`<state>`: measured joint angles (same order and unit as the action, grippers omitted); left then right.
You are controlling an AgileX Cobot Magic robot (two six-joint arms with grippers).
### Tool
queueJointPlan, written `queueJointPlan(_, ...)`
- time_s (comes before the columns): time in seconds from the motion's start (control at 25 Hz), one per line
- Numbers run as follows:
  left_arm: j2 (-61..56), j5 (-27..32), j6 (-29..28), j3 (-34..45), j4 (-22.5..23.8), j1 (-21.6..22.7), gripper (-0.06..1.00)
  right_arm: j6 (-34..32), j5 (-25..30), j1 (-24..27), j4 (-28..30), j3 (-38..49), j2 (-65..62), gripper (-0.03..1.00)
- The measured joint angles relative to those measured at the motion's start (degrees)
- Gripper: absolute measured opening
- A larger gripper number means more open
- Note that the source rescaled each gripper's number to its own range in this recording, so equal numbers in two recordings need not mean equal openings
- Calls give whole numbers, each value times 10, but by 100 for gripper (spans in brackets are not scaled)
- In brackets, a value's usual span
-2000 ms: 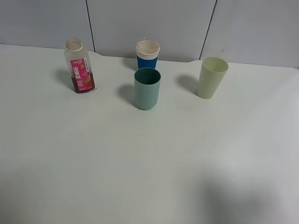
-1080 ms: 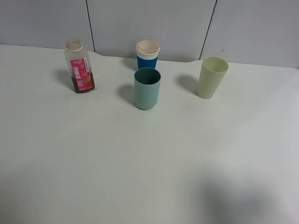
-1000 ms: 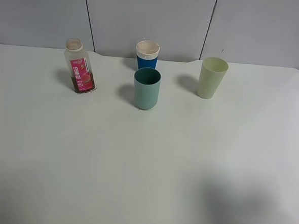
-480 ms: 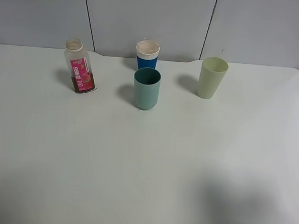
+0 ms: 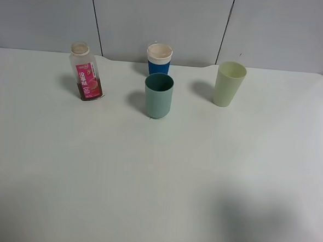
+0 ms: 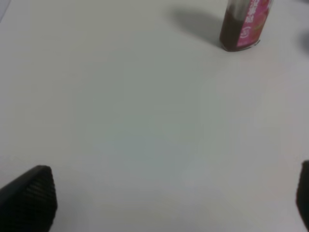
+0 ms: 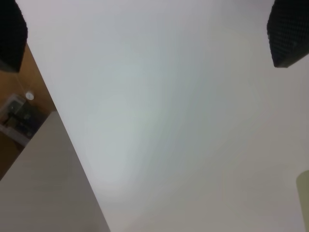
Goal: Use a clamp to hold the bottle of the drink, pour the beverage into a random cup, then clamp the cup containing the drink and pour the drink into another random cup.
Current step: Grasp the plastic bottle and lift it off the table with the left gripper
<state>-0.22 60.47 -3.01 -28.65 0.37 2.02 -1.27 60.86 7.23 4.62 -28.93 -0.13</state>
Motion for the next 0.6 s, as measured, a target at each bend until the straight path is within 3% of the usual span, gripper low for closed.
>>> queueJointPlan(0.6, 0, 0, -4, 0, 6, 0, 100, 0, 0, 0, 0, 0, 0, 100)
